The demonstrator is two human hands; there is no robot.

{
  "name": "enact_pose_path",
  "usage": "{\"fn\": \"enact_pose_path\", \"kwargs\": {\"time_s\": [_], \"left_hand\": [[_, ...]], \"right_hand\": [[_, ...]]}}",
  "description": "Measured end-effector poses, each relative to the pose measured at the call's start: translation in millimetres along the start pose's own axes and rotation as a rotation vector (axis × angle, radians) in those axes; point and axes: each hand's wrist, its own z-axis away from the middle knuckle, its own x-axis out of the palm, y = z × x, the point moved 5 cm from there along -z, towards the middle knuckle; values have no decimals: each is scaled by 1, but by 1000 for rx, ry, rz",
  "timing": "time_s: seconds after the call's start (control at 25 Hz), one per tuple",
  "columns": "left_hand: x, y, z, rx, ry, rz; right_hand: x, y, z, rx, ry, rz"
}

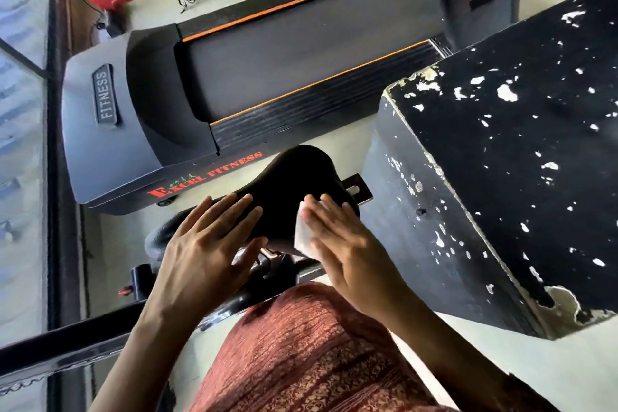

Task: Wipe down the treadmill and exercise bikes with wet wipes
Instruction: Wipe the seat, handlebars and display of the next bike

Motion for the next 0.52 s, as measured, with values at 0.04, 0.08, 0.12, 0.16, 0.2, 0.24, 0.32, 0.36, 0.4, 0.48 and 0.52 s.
{"fn": "enact_pose_path", "kwargs": {"time_s": [0.04,0.08,0.12,0.16,0.2,0.24,0.32,0.36,0.4,0.48,0.52], "left_hand": [[0,0,0,-10,-2,-8],[0,1,-1,-19,-9,-14],[1,2,-4,-28,-20,-20],[2,3,-6,-38,-37,-26],[3,3,-8,-45,-57,-32],[4,3,-11,-51,-75,-34],[6,0,-14,-60,-95,-27],[6,0,-15,-66,-98,-23],[6,-1,-15,-74,-98,-24],[7,0,-17,-85,-106,-33],[9,1,-18,-87,-119,-36]], "right_hand": [[-6,15,-3,108,26,-36],[-10,30,-15,258,35,-87],[-7,42,-34,393,22,-120],[-2,42,-52,483,-15,-141],[3,30,-66,464,-18,-107],[6,15,-71,358,-10,-57],[6,-3,-56,147,-11,-8],[3,-3,-42,126,-22,-12],[-1,2,-30,160,-19,-28],[-7,17,-23,319,4,-25],[-6,20,-27,378,-1,4]]}}
